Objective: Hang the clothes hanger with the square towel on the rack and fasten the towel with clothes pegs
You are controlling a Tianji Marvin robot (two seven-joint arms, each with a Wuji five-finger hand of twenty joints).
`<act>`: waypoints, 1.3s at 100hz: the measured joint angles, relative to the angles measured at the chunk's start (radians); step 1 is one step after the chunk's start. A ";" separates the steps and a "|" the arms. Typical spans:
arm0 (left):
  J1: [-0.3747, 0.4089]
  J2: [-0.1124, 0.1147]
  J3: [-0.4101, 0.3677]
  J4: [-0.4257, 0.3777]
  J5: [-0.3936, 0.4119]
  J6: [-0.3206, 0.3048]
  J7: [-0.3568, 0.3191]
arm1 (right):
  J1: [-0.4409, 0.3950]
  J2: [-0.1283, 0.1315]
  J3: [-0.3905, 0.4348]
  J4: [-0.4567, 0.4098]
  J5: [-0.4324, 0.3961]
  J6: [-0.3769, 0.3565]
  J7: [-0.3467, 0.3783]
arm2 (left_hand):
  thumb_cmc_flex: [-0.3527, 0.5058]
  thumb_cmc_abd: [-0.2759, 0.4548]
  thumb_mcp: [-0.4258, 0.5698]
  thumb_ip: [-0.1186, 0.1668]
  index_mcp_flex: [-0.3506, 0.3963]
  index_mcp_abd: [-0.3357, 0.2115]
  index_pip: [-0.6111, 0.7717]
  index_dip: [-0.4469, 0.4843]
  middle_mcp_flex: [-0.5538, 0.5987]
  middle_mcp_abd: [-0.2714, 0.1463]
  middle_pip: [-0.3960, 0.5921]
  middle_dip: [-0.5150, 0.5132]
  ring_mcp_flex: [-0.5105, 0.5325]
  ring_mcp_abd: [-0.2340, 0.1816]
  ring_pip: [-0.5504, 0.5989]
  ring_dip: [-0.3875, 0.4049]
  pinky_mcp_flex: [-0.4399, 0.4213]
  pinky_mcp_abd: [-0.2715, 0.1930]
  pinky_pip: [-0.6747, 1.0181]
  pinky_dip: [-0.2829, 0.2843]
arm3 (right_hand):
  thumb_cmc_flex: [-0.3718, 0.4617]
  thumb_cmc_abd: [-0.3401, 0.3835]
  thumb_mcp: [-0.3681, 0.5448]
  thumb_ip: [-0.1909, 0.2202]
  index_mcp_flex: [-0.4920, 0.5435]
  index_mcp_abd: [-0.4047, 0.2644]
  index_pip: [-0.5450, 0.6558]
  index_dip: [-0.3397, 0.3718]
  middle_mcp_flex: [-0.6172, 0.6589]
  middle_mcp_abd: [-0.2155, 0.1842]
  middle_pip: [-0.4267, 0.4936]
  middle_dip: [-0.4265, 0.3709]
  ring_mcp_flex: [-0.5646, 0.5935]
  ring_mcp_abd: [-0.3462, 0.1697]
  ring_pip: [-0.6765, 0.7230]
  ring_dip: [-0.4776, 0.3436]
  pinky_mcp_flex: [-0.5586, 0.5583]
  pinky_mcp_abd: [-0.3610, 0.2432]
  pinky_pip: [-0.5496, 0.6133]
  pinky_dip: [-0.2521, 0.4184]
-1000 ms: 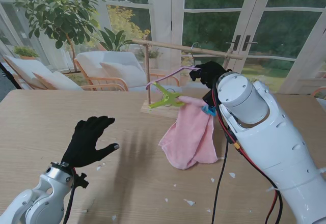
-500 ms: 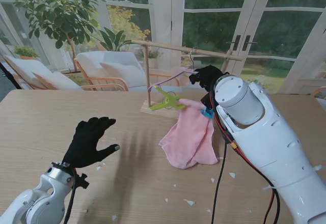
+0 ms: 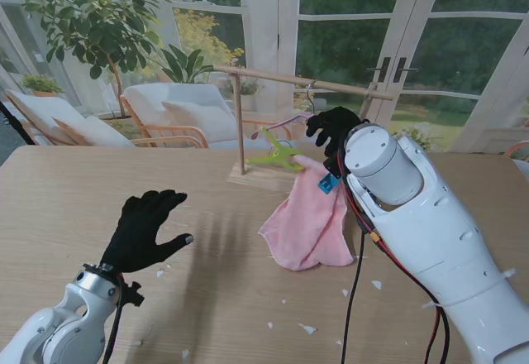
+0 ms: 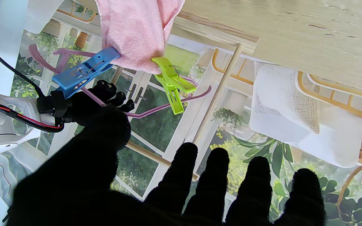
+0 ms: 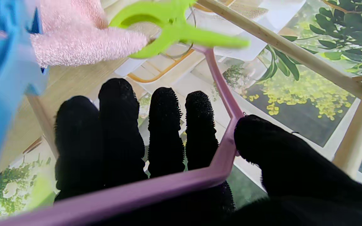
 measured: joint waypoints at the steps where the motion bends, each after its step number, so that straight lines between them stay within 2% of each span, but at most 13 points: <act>1: 0.000 0.000 0.000 0.000 0.000 0.000 0.000 | 0.000 0.000 0.000 0.000 -0.001 -0.001 0.000 | 0.000 0.000 0.000 0.000 0.000 0.000 0.000 0.000 0.000 0.000 0.000 0.000 0.000 0.000 0.000 0.000 0.000 0.000 0.000 0.000 | -0.006 0.000 0.001 0.000 -0.008 0.005 -0.014 -0.007 -0.009 0.002 -0.013 -0.015 -0.012 0.001 -0.021 -0.010 -0.014 0.000 -0.019 0.000; 4: 0.000 0.000 0.000 0.000 0.000 0.000 0.000 | 0.000 0.000 0.000 0.000 -0.003 -0.004 0.000 | 0.000 -0.002 0.000 0.000 0.000 0.000 0.000 0.000 0.000 0.000 0.000 0.000 0.000 0.000 0.000 0.000 0.000 0.000 0.000 0.000 | -0.006 0.000 -0.002 0.000 -0.031 0.010 -0.041 -0.023 -0.035 0.014 -0.073 -0.067 -0.050 0.002 -0.079 -0.029 -0.060 0.002 -0.079 0.000; 12: 0.000 0.000 0.000 0.000 0.002 0.000 0.001 | -0.002 0.000 -0.001 0.000 -0.013 -0.012 0.001 | 0.000 -0.002 0.000 0.000 0.000 0.000 0.000 0.000 0.000 0.000 0.000 0.000 0.000 0.000 0.000 0.000 0.000 0.000 0.000 0.000 | -0.007 -0.027 -0.002 0.000 -0.086 0.021 -0.104 -0.066 -0.102 0.017 -0.160 -0.141 -0.127 0.004 -0.211 -0.073 -0.156 0.003 -0.209 0.000; 23: -0.001 0.000 0.000 0.001 0.003 -0.001 0.003 | -0.004 0.003 -0.004 0.000 -0.031 -0.019 0.006 | 0.000 -0.012 0.011 0.000 0.000 0.000 0.001 0.000 0.000 0.000 0.000 0.000 0.000 0.000 0.000 0.000 0.000 0.000 0.000 0.000 | -0.019 -0.046 -0.004 0.000 -0.160 0.038 -0.165 -0.100 -0.192 0.028 -0.197 -0.172 -0.218 0.007 -0.324 -0.121 -0.254 0.004 -0.343 0.000; 40: -0.001 0.000 -0.002 0.002 0.002 -0.002 0.005 | -0.007 0.006 -0.010 -0.003 -0.053 -0.022 0.004 | 0.000 -0.012 0.011 0.000 0.000 0.000 0.001 0.000 0.000 0.000 0.000 0.000 0.000 0.000 0.000 0.000 0.000 0.000 0.000 0.001 | -0.031 -0.063 -0.012 0.000 -0.275 0.101 -0.253 -0.158 -0.350 0.048 -0.264 -0.207 -0.367 -0.008 -0.466 -0.184 -0.377 0.006 -0.538 0.001; 42: -0.001 0.000 -0.002 0.002 0.002 -0.002 0.005 | -0.008 0.006 -0.011 -0.004 -0.056 -0.022 0.004 | 0.000 -0.012 0.011 0.000 0.000 0.000 0.001 0.000 0.000 0.000 0.000 0.000 0.000 0.000 0.000 0.000 0.000 0.000 0.000 0.001 | -0.042 -0.061 -0.020 -0.019 -0.286 0.107 -0.254 -0.168 -0.367 0.054 -0.274 -0.210 -0.387 -0.009 -0.473 -0.192 -0.389 0.006 -0.556 0.001; 48: -0.001 0.000 -0.002 0.003 0.002 -0.003 0.005 | -0.009 0.006 -0.014 -0.009 -0.065 -0.022 0.000 | 0.000 -0.012 0.021 0.000 0.000 0.000 0.001 0.000 0.000 0.000 0.000 0.000 0.000 0.000 0.000 0.000 0.000 0.000 0.000 0.001 | -0.053 -0.061 -0.013 -0.019 -0.312 0.137 -0.275 -0.182 -0.405 0.059 -0.294 -0.213 -0.421 -0.009 -0.497 -0.210 -0.413 0.006 -0.605 0.001; 76: -0.002 -0.001 -0.008 0.004 -0.001 -0.006 0.006 | -0.038 0.008 -0.017 -0.071 -0.137 -0.006 -0.020 | 0.000 -0.013 0.029 0.000 0.000 0.000 0.001 0.000 0.000 0.000 0.000 0.000 0.000 0.000 0.000 0.000 0.000 0.000 0.000 0.001 | -0.067 -0.062 -0.039 -0.019 -0.403 0.208 -0.316 -0.221 -0.527 0.084 -0.303 -0.222 -0.515 -0.017 -0.524 -0.229 -0.448 -0.002 -0.675 0.001; 93: -0.002 -0.001 -0.010 0.005 -0.003 -0.017 0.005 | -0.056 0.014 -0.022 -0.122 -0.173 0.014 -0.021 | 0.000 -0.013 0.029 0.000 0.000 0.000 0.001 0.000 0.000 0.000 0.000 0.000 0.000 0.000 0.000 0.000 0.000 0.000 0.000 0.001 | -0.069 -0.049 -0.073 -0.019 -0.443 0.241 -0.369 -0.279 -0.590 0.107 -0.323 -0.245 -0.567 -0.017 -0.556 -0.259 -0.471 -0.003 -0.734 0.001; 105: -0.003 -0.001 -0.011 0.006 -0.007 -0.022 0.005 | -0.068 0.025 -0.036 -0.163 -0.254 0.036 0.003 | 0.000 -0.013 0.030 0.000 0.000 0.000 0.001 0.000 0.000 0.000 0.000 0.000 0.000 0.000 0.000 0.000 0.000 0.000 0.000 0.001 | -0.069 -0.033 -0.094 -0.019 -0.456 0.258 -0.382 -0.304 -0.612 0.119 -0.348 -0.260 -0.585 -0.016 -0.573 -0.280 -0.483 -0.003 -0.774 0.001; 119: -0.003 -0.001 -0.013 0.007 -0.011 -0.029 0.004 | -0.088 0.038 -0.042 -0.211 -0.298 0.052 0.018 | 0.000 -0.013 0.031 0.000 0.000 0.000 0.001 0.000 0.000 0.000 0.000 0.000 0.000 0.000 0.000 0.000 0.000 0.000 0.000 0.001 | -0.069 -0.020 -0.113 -0.019 -0.459 0.259 -0.382 -0.317 -0.612 0.119 -0.354 -0.264 -0.595 -0.016 -0.582 -0.284 -0.492 -0.003 -0.793 0.001; 130: -0.005 -0.001 -0.013 0.010 -0.013 -0.037 0.004 | -0.115 0.046 -0.050 -0.244 -0.405 0.053 0.030 | 0.000 -0.013 0.031 0.000 0.000 0.000 0.001 0.000 0.000 0.000 0.000 0.000 0.000 0.000 0.000 0.000 0.000 0.000 0.000 0.001 | -0.069 -0.020 -0.123 -0.019 -0.464 0.260 -0.383 -0.326 -0.612 0.119 -0.354 -0.264 -0.595 -0.016 -0.582 -0.284 -0.492 -0.004 -0.795 0.001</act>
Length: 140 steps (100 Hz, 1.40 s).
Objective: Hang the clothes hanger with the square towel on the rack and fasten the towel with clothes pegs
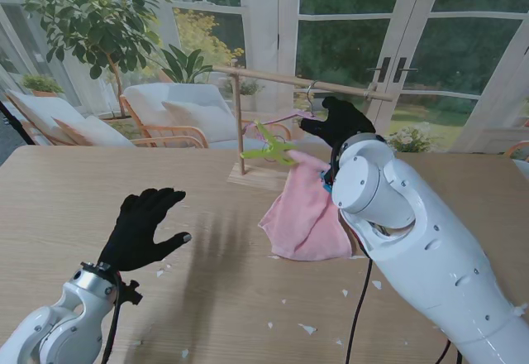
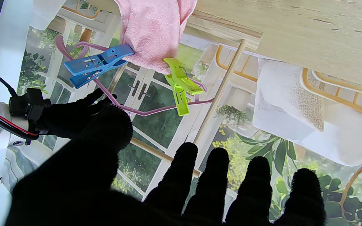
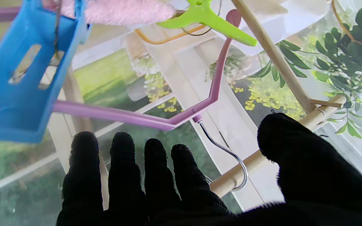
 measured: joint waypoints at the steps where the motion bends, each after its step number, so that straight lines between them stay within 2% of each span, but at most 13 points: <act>1: 0.000 0.000 0.000 0.000 0.000 -0.001 0.000 | -0.002 0.001 0.000 -0.003 -0.006 0.000 0.001 | 0.000 0.000 0.000 0.000 0.000 0.000 0.000 0.000 0.000 0.000 0.000 0.000 0.000 0.000 0.000 0.000 0.000 0.000 0.000 0.000 | 0.000 0.000 0.000 0.000 0.000 0.000 0.000 0.000 0.000 0.000 0.000 0.000 0.000 0.000 0.000 0.000 0.000 0.000 0.000 0.000; 14: -0.002 0.000 -0.002 0.003 -0.006 -0.009 -0.001 | -0.046 0.007 0.001 -0.048 -0.034 0.003 -0.002 | 0.000 0.000 0.000 0.000 0.000 0.000 0.000 0.000 0.000 0.000 0.000 0.000 0.000 0.000 0.000 0.000 0.000 0.000 0.000 0.000 | 0.000 0.000 -0.003 0.000 0.010 0.000 0.003 -0.001 0.013 0.000 0.000 0.000 0.003 0.000 0.012 0.000 0.013 0.000 0.000 0.000; 26: -0.004 0.000 -0.002 0.003 -0.013 -0.014 -0.002 | -0.112 0.008 0.017 -0.095 -0.121 -0.028 -0.012 | 0.000 0.000 0.000 0.000 0.000 0.000 0.000 0.000 0.000 0.000 0.000 0.000 0.000 0.000 0.000 0.000 0.000 0.000 0.000 0.000 | 0.001 0.000 -0.012 0.000 0.023 0.000 0.019 -0.001 0.037 0.002 0.003 0.001 0.028 0.000 0.026 0.000 0.023 0.000 0.000 0.000; 38: -0.005 0.000 -0.001 0.003 -0.025 -0.016 -0.008 | -0.193 0.008 0.044 -0.148 -0.151 -0.097 -0.050 | 0.000 0.000 0.000 0.000 0.000 0.000 0.000 0.000 0.000 0.000 0.000 0.000 0.000 0.000 0.000 0.000 0.000 0.000 0.000 0.000 | 0.002 0.011 -0.024 0.000 0.025 -0.001 0.045 -0.002 0.057 -0.002 0.009 0.006 0.039 0.000 0.043 0.014 0.024 0.000 0.014 0.000; 46: -0.005 0.000 0.001 0.003 -0.029 -0.016 -0.013 | -0.253 0.008 0.060 -0.182 -0.196 -0.159 -0.085 | 0.000 0.000 0.000 0.000 0.000 0.000 0.000 0.000 0.000 0.000 0.000 0.000 0.000 0.000 0.000 0.000 0.000 0.000 0.000 0.000 | 0.002 0.011 -0.024 0.000 0.025 -0.041 0.068 -0.002 0.062 -0.017 0.031 0.019 0.039 -0.001 0.051 0.025 0.024 0.000 0.017 0.000; 66: 0.002 0.000 0.010 -0.004 -0.044 -0.012 -0.019 | -0.412 0.007 0.079 -0.248 -0.240 -0.338 -0.226 | 0.000 0.001 -0.003 0.000 0.000 0.000 0.000 -0.001 0.000 0.000 0.000 0.000 -0.023 -0.014 -0.018 0.000 -0.003 -0.014 -0.013 -0.001 | 0.031 0.045 -0.042 0.000 0.049 -0.090 0.085 -0.002 0.066 -0.039 0.048 0.026 0.039 -0.002 0.052 0.026 0.012 0.000 0.017 0.000; 81: 0.016 0.000 0.023 -0.018 -0.097 0.001 -0.041 | -0.502 0.001 0.050 -0.248 -0.248 -0.453 -0.368 | 0.000 0.002 -0.015 0.000 0.000 0.000 0.000 -0.001 -0.011 0.000 0.000 -0.001 -0.045 -0.024 -0.023 -0.009 -0.009 -0.026 -0.025 -0.011 | 0.032 0.046 -0.041 0.000 0.059 -0.101 0.089 0.008 0.067 -0.039 0.049 0.026 0.039 -0.003 0.038 0.026 0.002 0.001 0.016 0.000; 92: 0.027 -0.001 0.035 -0.027 -0.153 0.010 -0.052 | -0.549 -0.009 0.011 -0.222 -0.219 -0.540 -0.476 | 0.000 0.015 -0.032 0.000 -0.016 -0.001 -0.002 -0.001 -0.031 0.000 -0.004 -0.012 -0.058 -0.032 -0.023 -0.014 -0.016 -0.040 -0.026 -0.020 | 0.041 0.046 -0.020 0.000 0.071 -0.114 0.088 0.009 0.067 -0.040 0.049 0.026 0.039 -0.003 0.025 0.026 -0.001 0.002 -0.003 0.000; 108: 0.053 -0.002 0.057 -0.055 -0.237 0.050 -0.080 | -0.592 -0.022 -0.030 -0.169 -0.175 -0.638 -0.520 | 0.002 0.052 -0.061 0.000 -0.068 -0.021 -0.002 -0.012 -0.082 -0.022 -0.015 -0.035 -0.109 -0.064 -0.037 -0.062 -0.016 -0.069 -0.077 -0.117 | 0.042 0.048 0.054 0.000 0.055 -0.124 0.078 0.020 0.043 -0.040 0.047 0.026 0.010 -0.004 0.014 0.013 -0.005 0.002 -0.028 0.000; 111: 0.064 -0.002 0.061 -0.067 -0.259 0.063 -0.087 | -0.597 -0.024 -0.037 -0.158 -0.156 -0.654 -0.530 | 0.002 0.053 -0.072 0.010 -0.080 -0.025 -0.011 -0.014 -0.091 -0.023 -0.024 -0.038 -0.114 -0.066 -0.038 -0.072 -0.015 -0.076 -0.084 -0.136 | 0.042 0.049 0.072 0.017 0.046 -0.124 0.078 0.021 0.035 -0.040 0.047 0.026 0.008 -0.005 0.014 0.012 -0.013 0.002 -0.032 0.000; 124: 0.100 -0.005 0.090 -0.103 -0.374 0.097 -0.097 | -0.622 -0.035 -0.049 -0.105 -0.098 -0.734 -0.563 | 0.004 0.076 -0.096 0.022 -0.114 -0.037 0.011 -0.015 -0.102 -0.035 -0.053 -0.048 -0.115 -0.088 -0.046 -0.125 -0.013 -0.090 -0.100 -0.214 | 0.042 0.060 0.104 0.017 0.034 -0.129 0.079 0.032 0.023 -0.041 0.045 0.026 -0.001 -0.012 0.015 0.003 -0.024 0.002 -0.047 0.000; 135: 0.110 -0.013 0.107 -0.105 -0.413 0.098 -0.100 | -0.632 -0.042 -0.059 -0.059 -0.031 -0.774 -0.568 | 0.013 0.103 -0.125 0.022 -0.131 -0.050 0.013 -0.017 -0.113 -0.049 -0.078 -0.048 -0.115 -0.100 -0.050 -0.152 -0.012 -0.106 -0.101 -0.251 | 0.040 0.059 0.130 0.017 0.032 -0.151 0.093 0.033 0.017 -0.066 0.046 0.026 -0.017 -0.014 0.003 -0.001 -0.032 0.003 -0.061 0.000; 140: 0.115 -0.015 0.114 -0.107 -0.434 0.101 -0.103 | -0.635 -0.043 -0.056 -0.045 -0.025 -0.778 -0.550 | 0.013 0.113 -0.143 0.022 -0.143 -0.059 0.006 -0.025 -0.115 -0.059 -0.095 -0.048 -0.115 -0.103 -0.059 -0.177 -0.005 -0.118 -0.112 -0.281 | 0.025 0.072 0.104 0.017 -0.007 -0.163 0.105 0.033 -0.023 -0.086 0.048 0.026 -0.051 -0.017 0.008 -0.002 -0.053 0.002 -0.081 0.000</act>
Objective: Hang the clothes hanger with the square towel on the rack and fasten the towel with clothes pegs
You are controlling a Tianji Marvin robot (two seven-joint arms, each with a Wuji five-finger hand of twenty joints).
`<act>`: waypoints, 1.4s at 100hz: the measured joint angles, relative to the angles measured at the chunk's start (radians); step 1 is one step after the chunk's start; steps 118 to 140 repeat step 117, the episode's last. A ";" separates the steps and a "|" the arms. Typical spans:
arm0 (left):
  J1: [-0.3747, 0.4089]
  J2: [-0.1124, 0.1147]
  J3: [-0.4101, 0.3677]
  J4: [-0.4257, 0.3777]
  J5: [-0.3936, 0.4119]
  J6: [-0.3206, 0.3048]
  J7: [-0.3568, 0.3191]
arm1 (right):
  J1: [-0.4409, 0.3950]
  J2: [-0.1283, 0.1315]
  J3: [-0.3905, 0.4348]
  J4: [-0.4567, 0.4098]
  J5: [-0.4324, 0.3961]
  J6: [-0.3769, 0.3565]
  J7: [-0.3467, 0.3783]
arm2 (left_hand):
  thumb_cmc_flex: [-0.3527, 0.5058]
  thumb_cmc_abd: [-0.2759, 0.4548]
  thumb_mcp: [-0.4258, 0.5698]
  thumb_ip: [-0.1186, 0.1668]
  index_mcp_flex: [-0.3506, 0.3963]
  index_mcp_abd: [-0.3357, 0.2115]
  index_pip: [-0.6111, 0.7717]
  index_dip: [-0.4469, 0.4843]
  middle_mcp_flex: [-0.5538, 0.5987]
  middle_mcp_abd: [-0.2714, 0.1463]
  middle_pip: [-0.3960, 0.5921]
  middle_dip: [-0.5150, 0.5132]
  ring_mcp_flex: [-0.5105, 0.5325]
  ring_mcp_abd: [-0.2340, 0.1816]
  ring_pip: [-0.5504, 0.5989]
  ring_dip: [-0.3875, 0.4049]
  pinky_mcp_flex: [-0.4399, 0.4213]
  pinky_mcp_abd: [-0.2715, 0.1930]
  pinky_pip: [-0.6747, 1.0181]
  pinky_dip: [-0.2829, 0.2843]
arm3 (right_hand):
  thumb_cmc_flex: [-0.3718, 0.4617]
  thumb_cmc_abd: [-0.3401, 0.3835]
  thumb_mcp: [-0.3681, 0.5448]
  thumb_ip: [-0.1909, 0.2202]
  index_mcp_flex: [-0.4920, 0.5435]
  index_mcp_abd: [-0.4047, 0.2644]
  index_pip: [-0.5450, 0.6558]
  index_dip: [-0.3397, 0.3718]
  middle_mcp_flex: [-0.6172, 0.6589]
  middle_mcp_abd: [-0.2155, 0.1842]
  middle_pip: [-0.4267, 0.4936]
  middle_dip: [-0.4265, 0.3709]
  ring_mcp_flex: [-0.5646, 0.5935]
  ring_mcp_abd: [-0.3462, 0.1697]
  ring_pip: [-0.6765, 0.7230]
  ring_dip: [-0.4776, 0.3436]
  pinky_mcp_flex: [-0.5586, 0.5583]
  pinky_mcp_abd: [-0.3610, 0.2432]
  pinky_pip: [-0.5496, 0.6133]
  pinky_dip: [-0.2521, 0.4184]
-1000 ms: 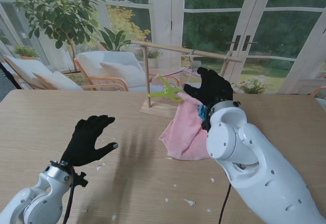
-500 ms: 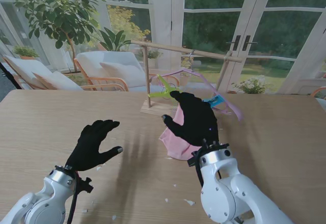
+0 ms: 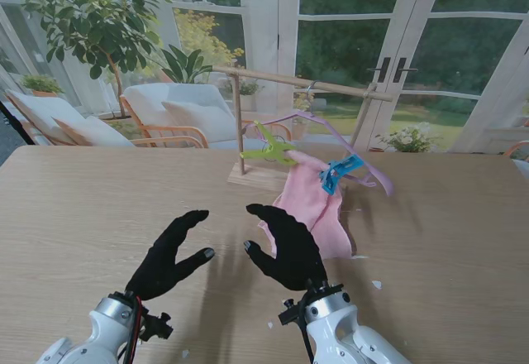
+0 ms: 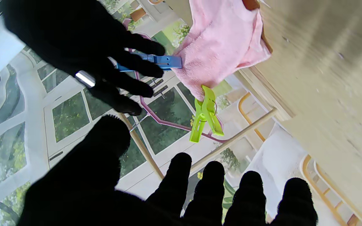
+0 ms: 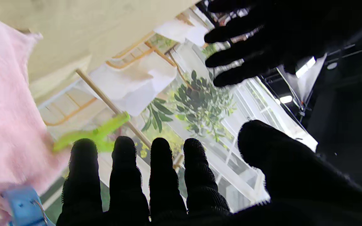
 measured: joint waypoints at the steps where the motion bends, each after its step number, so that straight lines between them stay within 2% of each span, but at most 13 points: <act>1: 0.001 0.000 0.001 0.000 -0.004 0.001 0.000 | -0.001 0.000 0.001 0.002 0.002 -0.001 0.006 | 0.000 0.000 -0.008 0.000 0.000 -0.003 0.009 -0.001 -0.001 -0.001 -0.004 0.000 0.000 -0.001 -0.001 -0.009 0.002 -0.004 -0.002 -0.005 | -0.006 0.000 0.004 0.000 -0.004 -0.001 0.002 0.000 -0.005 -0.002 0.000 0.000 -0.001 0.000 0.004 0.000 -0.002 0.000 0.000 0.000; 7: 0.006 -0.001 0.012 -0.003 -0.020 0.004 -0.002 | 0.000 -0.001 0.003 0.020 0.041 -0.024 0.020 | 0.000 0.011 -0.036 0.000 -0.001 -0.013 0.006 -0.016 -0.012 -0.015 -0.027 -0.001 0.000 -0.015 -0.013 -0.051 0.004 -0.025 -0.025 -0.055 | -0.022 0.000 -0.010 0.000 -0.009 -0.013 0.006 0.000 -0.005 -0.010 0.000 0.000 -0.009 -0.001 0.004 0.000 -0.010 0.000 -0.007 0.000; 17: 0.010 0.000 0.036 -0.001 -0.022 0.008 -0.003 | 0.014 -0.014 -0.010 0.083 0.136 -0.091 -0.027 | 0.012 0.049 -0.089 0.000 -0.002 -0.039 -0.048 -0.049 -0.030 -0.044 -0.071 -0.008 0.000 -0.049 -0.038 -0.148 0.019 -0.063 -0.051 -0.148 | -0.037 -0.001 -0.014 0.000 -0.023 -0.033 0.005 0.000 -0.024 -0.029 -0.001 -0.001 -0.023 -0.004 -0.007 -0.001 -0.023 -0.001 -0.029 0.000; 27: 0.006 -0.001 0.062 0.008 -0.034 0.017 -0.004 | 0.016 -0.022 -0.009 0.102 0.152 -0.096 -0.021 | 0.012 0.080 -0.165 0.002 -0.012 -0.065 -0.126 -0.061 -0.040 -0.070 -0.106 -0.035 0.000 -0.075 -0.047 -0.225 0.028 -0.088 -0.065 -0.232 | -0.062 0.000 -0.024 0.000 -0.036 -0.066 0.014 0.001 -0.040 -0.054 0.000 -0.003 -0.048 -0.009 -0.009 -0.008 -0.037 -0.001 -0.059 0.000; 34: 0.002 -0.003 0.069 0.017 -0.066 0.017 -0.004 | 0.016 -0.023 -0.007 0.108 0.149 -0.104 -0.007 | 0.034 0.109 -0.196 0.002 -0.012 -0.077 -0.173 -0.064 -0.041 -0.082 -0.114 -0.060 0.000 -0.084 -0.049 -0.252 0.029 -0.100 -0.068 -0.263 | -0.085 0.030 -0.051 0.000 -0.071 -0.106 0.013 0.001 -0.069 -0.093 -0.002 -0.008 -0.072 -0.015 -0.036 -0.018 -0.056 -0.009 -0.098 0.000; 43: -0.003 -0.008 0.072 0.028 -0.096 0.008 -0.002 | 0.014 -0.021 0.009 0.111 0.167 -0.125 0.062 | 0.034 0.124 -0.214 0.002 -0.013 -0.081 -0.190 -0.064 -0.049 -0.084 -0.117 -0.071 0.000 -0.087 -0.050 -0.262 0.030 -0.100 -0.076 -0.266 | -0.087 0.063 -0.101 0.000 -0.109 -0.165 -0.019 0.007 -0.078 -0.134 -0.085 -0.052 -0.112 -0.042 -0.068 -0.032 -0.092 -0.034 -0.160 0.000; 51: -0.005 -0.010 0.071 0.033 -0.115 -0.004 -0.002 | 0.014 -0.014 0.022 0.111 0.240 -0.145 0.141 | 0.034 0.130 -0.219 0.002 -0.013 -0.087 -0.196 -0.064 -0.049 -0.091 -0.117 -0.072 0.000 -0.097 -0.051 -0.263 0.030 -0.112 -0.077 -0.276 | -0.087 0.086 -0.148 0.000 -0.133 -0.203 -0.074 0.008 -0.079 -0.168 -0.188 -0.091 -0.132 -0.070 -0.123 -0.050 -0.122 -0.056 -0.206 0.000; 56: -0.004 -0.011 0.069 0.032 -0.123 -0.005 -0.004 | 0.012 -0.009 0.027 0.109 0.256 -0.146 0.157 | 0.036 0.130 -0.228 0.002 -0.013 -0.088 -0.196 -0.064 -0.050 -0.093 -0.117 -0.072 0.000 -0.098 -0.051 -0.272 0.031 -0.113 -0.077 -0.278 | -0.086 0.097 -0.166 0.000 -0.134 -0.214 -0.110 0.009 -0.079 -0.179 -0.221 -0.103 -0.132 -0.074 -0.151 -0.059 -0.132 -0.065 -0.226 0.000; 62: -0.002 -0.012 0.064 0.028 -0.124 -0.005 -0.005 | 0.007 -0.003 0.035 0.104 0.240 -0.145 0.155 | 0.037 0.130 -0.229 0.002 -0.013 -0.089 -0.195 -0.047 -0.050 -0.093 -0.117 -0.072 0.000 -0.098 -0.051 -0.272 0.031 -0.113 -0.078 -0.289 | -0.086 0.100 -0.189 0.000 -0.132 -0.217 -0.195 0.060 -0.079 -0.191 -0.247 -0.105 -0.132 -0.084 -0.177 -0.059 -0.141 -0.066 -0.255 0.000; 70: 0.002 -0.012 0.060 0.020 -0.121 -0.008 -0.004 | 0.001 0.001 0.045 0.099 0.220 -0.146 0.150 | 0.047 0.130 -0.230 0.002 -0.013 -0.090 -0.184 -0.034 -0.050 -0.093 -0.117 -0.072 0.000 -0.098 -0.051 -0.272 0.031 -0.114 -0.078 -0.292 | -0.086 0.109 -0.199 0.000 -0.131 -0.228 -0.221 0.074 -0.079 -0.194 -0.260 -0.107 -0.132 -0.085 -0.189 -0.059 -0.145 -0.075 -0.267 0.000; 102: 0.015 -0.011 0.065 -0.013 -0.119 0.007 -0.006 | -0.008 0.003 0.058 0.093 0.234 -0.188 0.142 | 0.055 0.130 -0.230 0.002 -0.013 -0.091 -0.166 -0.028 -0.050 -0.093 -0.117 -0.072 0.000 -0.098 -0.051 -0.272 0.031 -0.114 -0.079 -0.302 | -0.085 0.110 -0.217 0.000 -0.118 -0.230 -0.241 0.098 -0.079 -0.204 -0.262 -0.112 -0.132 -0.087 -0.191 -0.059 -0.151 -0.076 -0.267 0.000; 140: 0.015 -0.011 0.066 -0.019 -0.118 0.000 -0.005 | -0.011 0.003 0.063 0.092 0.245 -0.189 0.146 | 0.059 0.130 -0.230 0.002 -0.013 -0.091 -0.156 -0.028 -0.050 -0.093 -0.117 -0.069 0.000 -0.098 -0.051 -0.272 0.031 -0.114 -0.079 -0.303 | -0.084 0.110 -0.218 0.000 -0.118 -0.230 -0.245 0.111 -0.079 -0.204 -0.262 -0.112 -0.132 -0.087 -0.190 -0.059 -0.152 -0.076 -0.268 0.000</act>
